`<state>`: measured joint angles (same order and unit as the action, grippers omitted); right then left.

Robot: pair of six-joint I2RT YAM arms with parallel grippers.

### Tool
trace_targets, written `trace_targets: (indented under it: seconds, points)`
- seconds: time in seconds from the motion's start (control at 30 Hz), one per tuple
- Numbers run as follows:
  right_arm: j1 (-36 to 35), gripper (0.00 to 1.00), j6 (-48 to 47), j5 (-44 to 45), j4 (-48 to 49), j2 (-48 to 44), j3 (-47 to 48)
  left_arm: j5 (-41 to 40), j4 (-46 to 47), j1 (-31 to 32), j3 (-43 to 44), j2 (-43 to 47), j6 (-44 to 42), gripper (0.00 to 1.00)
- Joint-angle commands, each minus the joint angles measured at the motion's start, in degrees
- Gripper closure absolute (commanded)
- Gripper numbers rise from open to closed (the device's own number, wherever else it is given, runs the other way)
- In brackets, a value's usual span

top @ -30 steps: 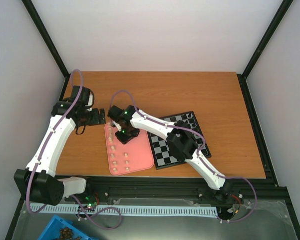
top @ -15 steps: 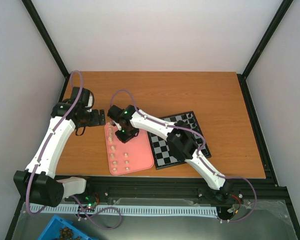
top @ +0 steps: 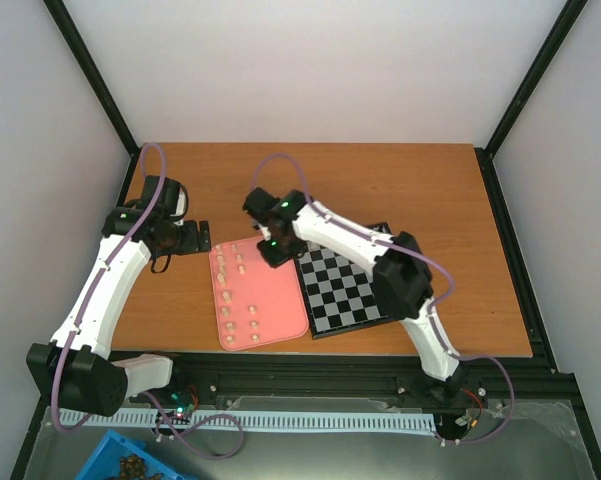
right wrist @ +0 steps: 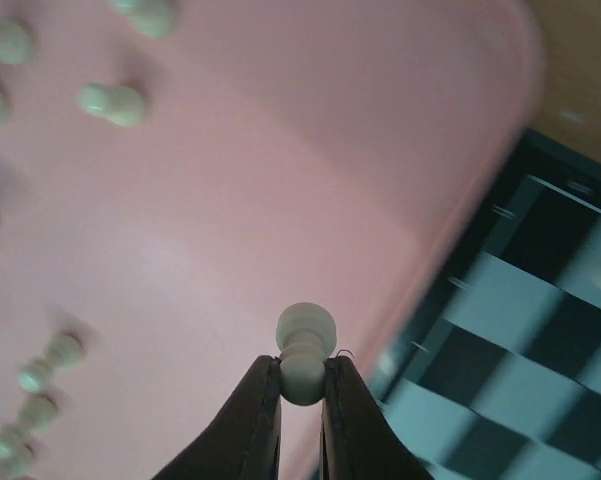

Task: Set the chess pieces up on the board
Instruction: Pick up the chess piece from the storage box, then place the chess piece on the chessboard.

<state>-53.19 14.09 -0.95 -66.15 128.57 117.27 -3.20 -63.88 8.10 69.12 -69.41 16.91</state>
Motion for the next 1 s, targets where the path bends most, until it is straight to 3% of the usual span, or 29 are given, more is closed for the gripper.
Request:
trace_targets:
  seconds: [0.0,0.23,0.97]
  points:
    - [5.91,0.94,0.96,2.56,0.14,-8.26,-7.76,0.53,0.85,-0.05,0.23,1.08,-0.41,0.0]
    - [11.5,0.94,-0.82,3.53,2.61,-11.3,-16.58,0.99,1.12,-0.1,0.31,0.44,-0.39,0.0]
    - [14.08,0.93,-3.15,1.49,4.05,-4.7,-15.13,0.41,0.77,-0.1,1.05,-0.88,-0.55,0.0]
